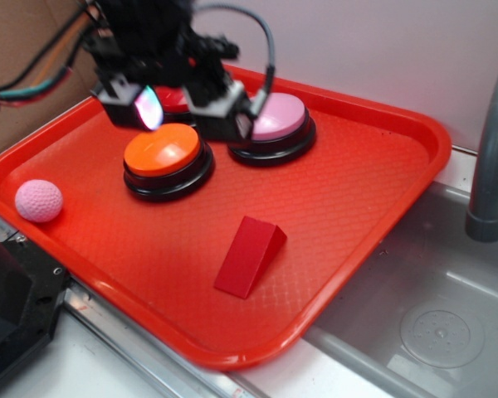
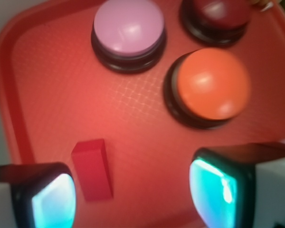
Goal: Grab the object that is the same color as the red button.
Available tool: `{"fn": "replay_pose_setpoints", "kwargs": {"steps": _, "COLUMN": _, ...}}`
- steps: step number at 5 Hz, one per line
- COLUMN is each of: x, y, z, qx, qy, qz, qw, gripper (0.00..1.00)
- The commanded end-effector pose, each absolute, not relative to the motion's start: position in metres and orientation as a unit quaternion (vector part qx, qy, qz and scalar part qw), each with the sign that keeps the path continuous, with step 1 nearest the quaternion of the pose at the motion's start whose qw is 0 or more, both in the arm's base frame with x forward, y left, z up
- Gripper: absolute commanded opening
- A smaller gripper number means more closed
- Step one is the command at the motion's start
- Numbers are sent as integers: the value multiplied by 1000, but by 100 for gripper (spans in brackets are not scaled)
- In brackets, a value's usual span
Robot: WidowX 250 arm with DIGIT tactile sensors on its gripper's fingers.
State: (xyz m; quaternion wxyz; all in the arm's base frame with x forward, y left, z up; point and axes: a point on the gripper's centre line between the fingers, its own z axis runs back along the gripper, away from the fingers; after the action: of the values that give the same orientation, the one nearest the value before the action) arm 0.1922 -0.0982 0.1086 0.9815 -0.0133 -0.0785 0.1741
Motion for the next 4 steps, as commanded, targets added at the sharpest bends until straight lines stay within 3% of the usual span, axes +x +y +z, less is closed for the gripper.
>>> {"fn": "replay_pose_setpoints", "kwargs": {"steps": 1, "x": 222, "y": -120, "z": 64, "qx": -40, "qy": -95, "qz": 181, "qw": 978, "gripper": 100}}
{"fn": "replay_pose_setpoints", "kwargs": {"steps": 4, "x": 205, "y": -129, "z": 22, "qx": -51, "qy": -47, "qz": 133, "qw": 989, "gripper": 100}}
